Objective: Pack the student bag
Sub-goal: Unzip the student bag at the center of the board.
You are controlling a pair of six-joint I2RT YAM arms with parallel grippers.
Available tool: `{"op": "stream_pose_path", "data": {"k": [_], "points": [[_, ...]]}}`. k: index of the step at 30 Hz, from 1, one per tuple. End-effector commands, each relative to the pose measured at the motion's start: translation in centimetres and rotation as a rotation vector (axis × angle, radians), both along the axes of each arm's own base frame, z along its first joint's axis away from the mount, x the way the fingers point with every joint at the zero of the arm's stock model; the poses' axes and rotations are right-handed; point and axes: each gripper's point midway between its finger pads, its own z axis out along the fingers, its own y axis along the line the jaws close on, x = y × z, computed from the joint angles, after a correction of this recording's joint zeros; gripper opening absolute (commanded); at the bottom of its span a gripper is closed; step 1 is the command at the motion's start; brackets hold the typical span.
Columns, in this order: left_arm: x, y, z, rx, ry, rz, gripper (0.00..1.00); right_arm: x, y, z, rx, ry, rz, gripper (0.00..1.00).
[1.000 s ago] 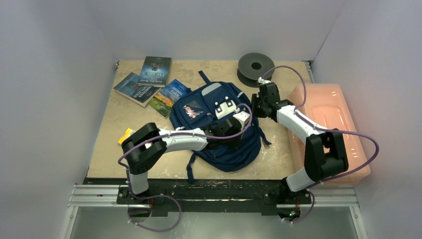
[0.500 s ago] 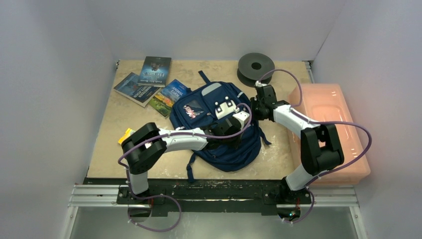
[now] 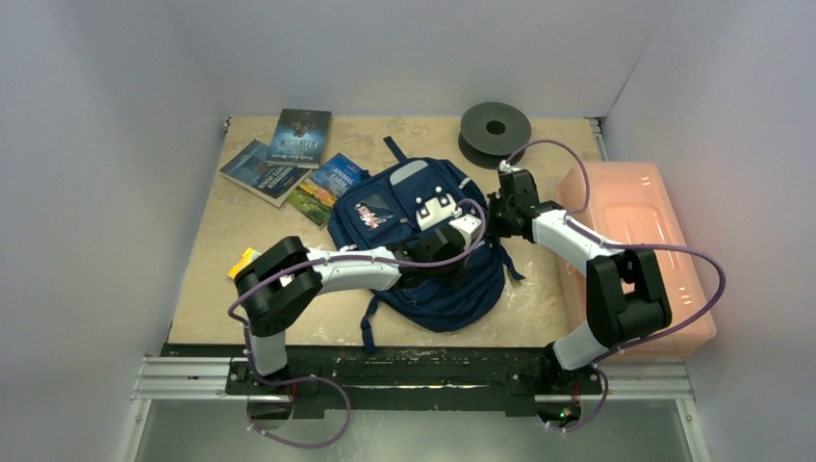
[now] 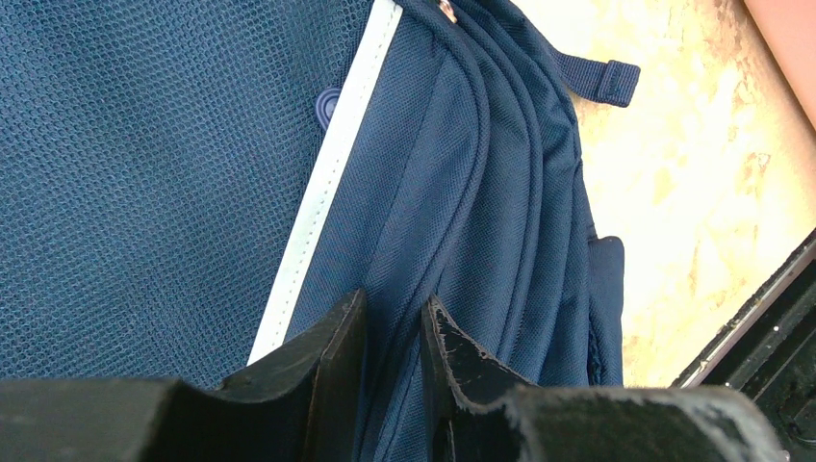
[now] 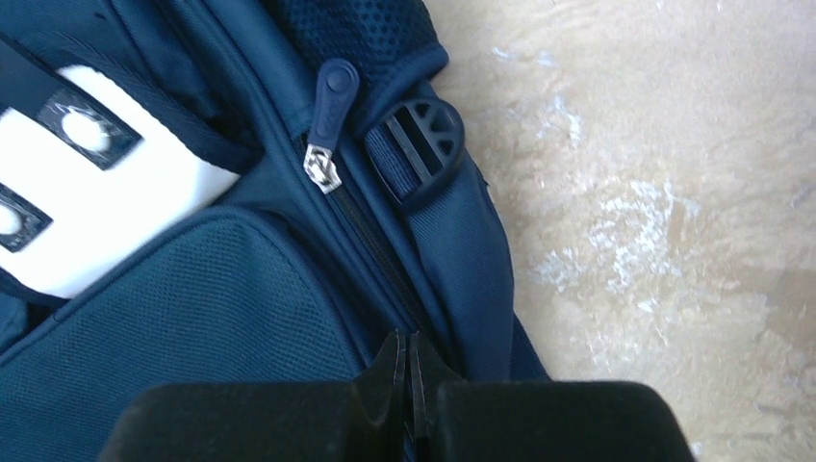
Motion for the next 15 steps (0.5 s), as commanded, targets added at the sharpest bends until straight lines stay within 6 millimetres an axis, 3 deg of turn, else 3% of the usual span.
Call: {"op": "stream_pose_path", "data": {"k": [1, 6, 11, 13, 15], "points": [[0.0, 1.7, -0.5, 0.023, 0.040, 0.033, 0.25, -2.6, -2.3, -0.7, -0.027, 0.065, -0.087, 0.00], [0.5, 2.4, -0.3, 0.008, 0.082, 0.050, 0.25, -7.2, -2.2, -1.2, 0.084, 0.156, -0.114, 0.00], [1.3, 4.1, -0.3, 0.009, 0.118, 0.078, 0.24, -13.1, 1.3, -1.1, 0.304, 0.258, -0.053, 0.00], [1.3, 4.3, 0.1, -0.006, 0.131, 0.071, 0.24, -13.7, 2.6, 0.6, 0.371, 0.230, -0.010, 0.00], [0.7, 3.8, 0.7, -0.031, 0.154, 0.032, 0.25, -12.8, 1.6, 2.2, 0.306, 0.178, -0.007, 0.05]]}}
